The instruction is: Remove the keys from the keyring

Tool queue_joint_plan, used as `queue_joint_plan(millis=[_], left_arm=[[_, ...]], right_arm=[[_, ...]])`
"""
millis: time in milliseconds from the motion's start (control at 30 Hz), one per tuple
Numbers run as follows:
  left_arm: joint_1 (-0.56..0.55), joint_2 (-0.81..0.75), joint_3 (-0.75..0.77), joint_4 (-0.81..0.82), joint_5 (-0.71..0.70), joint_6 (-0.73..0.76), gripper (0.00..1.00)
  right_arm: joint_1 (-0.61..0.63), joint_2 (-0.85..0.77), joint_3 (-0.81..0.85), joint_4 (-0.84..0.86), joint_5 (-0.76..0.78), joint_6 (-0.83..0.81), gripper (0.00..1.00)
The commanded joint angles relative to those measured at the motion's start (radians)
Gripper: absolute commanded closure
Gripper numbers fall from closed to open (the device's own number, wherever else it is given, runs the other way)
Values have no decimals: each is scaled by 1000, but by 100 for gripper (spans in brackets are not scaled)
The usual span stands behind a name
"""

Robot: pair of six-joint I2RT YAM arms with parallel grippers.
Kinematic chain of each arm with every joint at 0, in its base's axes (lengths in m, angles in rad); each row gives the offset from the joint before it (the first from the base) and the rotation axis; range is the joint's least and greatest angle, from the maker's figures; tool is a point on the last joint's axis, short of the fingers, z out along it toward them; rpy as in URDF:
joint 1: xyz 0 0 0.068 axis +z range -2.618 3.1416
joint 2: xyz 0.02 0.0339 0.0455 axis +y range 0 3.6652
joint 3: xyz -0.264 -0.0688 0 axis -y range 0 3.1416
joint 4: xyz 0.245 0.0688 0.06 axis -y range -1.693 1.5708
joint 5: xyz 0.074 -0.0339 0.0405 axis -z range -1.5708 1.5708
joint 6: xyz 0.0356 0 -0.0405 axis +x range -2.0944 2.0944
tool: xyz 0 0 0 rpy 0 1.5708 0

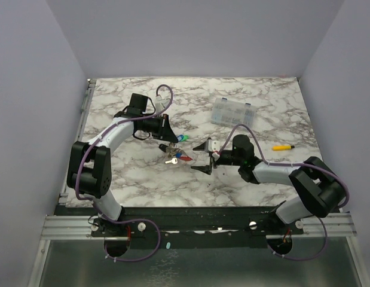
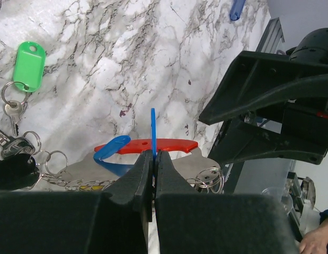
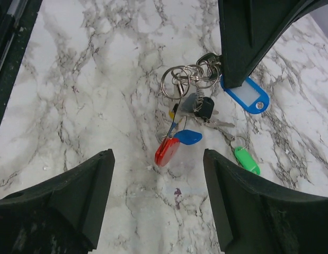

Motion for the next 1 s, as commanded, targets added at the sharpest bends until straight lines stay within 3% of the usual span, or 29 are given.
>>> queue_joint_plan(millis=[0,200,333,500,633,700,733,767,867,967], left_arm=[[-3,-37,6,26,33,-35,100],[-4,-45,0,35,46,-45,100],[-4,-48,-1,44,47,-55,100],[-3,-47,-1,57,32,-70,100],[-3,-43,19,64,9,-83,100],[-4,-37,36,66,-7,-93,100],[-3,-34,50,66,-32,-97,92],[-1,-31,64,66,-70,-100,77],[20,-34,121,66,-217,-82,28],[52,-31,205,57,-340,-81,2]], right_arm=[[30,30,2,86,30,46,25],[55,104,44,113,136,115,31],[53,115,63,129,149,169,41],[53,122,104,109,144,280,69],[54,134,181,-20,127,347,96],[55,129,204,-68,128,377,99],[54,124,206,-75,130,419,99],[53,115,211,-94,138,464,99],[47,88,241,-172,163,587,99],[-12,69,266,-194,196,796,100]])
